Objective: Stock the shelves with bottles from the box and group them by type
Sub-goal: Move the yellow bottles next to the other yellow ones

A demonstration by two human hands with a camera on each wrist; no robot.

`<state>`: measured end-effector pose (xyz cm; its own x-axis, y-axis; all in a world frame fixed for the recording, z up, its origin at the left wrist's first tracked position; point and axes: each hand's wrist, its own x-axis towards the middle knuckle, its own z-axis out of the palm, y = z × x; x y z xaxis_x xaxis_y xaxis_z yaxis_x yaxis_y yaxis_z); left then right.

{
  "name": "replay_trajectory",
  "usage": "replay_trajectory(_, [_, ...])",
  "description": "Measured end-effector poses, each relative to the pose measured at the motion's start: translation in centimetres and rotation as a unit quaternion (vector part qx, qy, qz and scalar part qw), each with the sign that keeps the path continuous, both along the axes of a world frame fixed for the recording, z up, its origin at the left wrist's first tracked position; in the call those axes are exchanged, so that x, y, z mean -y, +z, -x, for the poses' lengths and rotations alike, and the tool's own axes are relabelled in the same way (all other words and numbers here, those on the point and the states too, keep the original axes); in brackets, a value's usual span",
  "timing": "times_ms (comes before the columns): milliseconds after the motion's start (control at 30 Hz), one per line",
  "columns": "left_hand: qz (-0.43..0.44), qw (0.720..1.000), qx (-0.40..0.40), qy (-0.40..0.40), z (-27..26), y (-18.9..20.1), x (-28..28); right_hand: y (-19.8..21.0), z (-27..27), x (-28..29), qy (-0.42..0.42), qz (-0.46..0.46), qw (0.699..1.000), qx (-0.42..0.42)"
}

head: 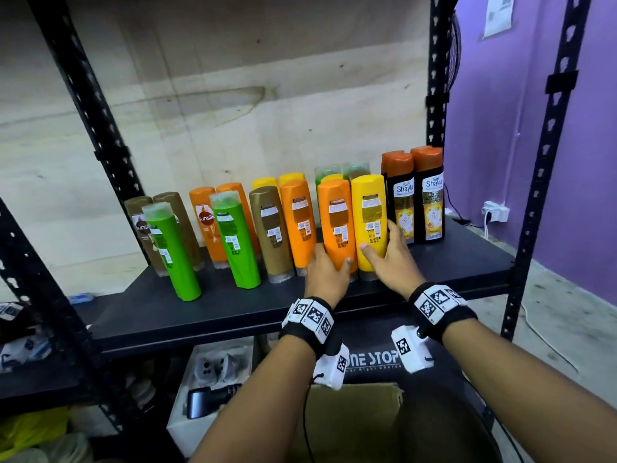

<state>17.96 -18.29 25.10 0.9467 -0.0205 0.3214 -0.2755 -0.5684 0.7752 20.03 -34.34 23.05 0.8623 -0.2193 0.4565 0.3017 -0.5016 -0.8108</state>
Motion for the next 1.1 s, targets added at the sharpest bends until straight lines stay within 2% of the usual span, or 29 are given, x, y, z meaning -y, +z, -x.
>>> replay_trajectory(100, [0.018, 1.0, 0.007, -0.004, 0.0, -0.5, -0.1, -1.0, -0.3, -0.4, -0.015, -0.016, 1.0, 0.022])
replay_trajectory(333, [0.02, 1.0, 0.003, -0.003, -0.3, -0.8, -1.6, -1.6, -0.8, 0.2, 0.008, -0.032, 0.999, 0.038])
replay_trajectory(567, [0.017, 0.999, 0.018, 0.032, 0.1, -1.2, -4.6, -1.9, -0.7, -0.2, 0.011, -0.053, 0.997, 0.051])
replay_trajectory(1100, [0.016, 0.997, 0.024, 0.07, 0.2, -1.8, -6.5, -2.1, -0.6, -0.4, -0.005, -0.043, 0.998, 0.056])
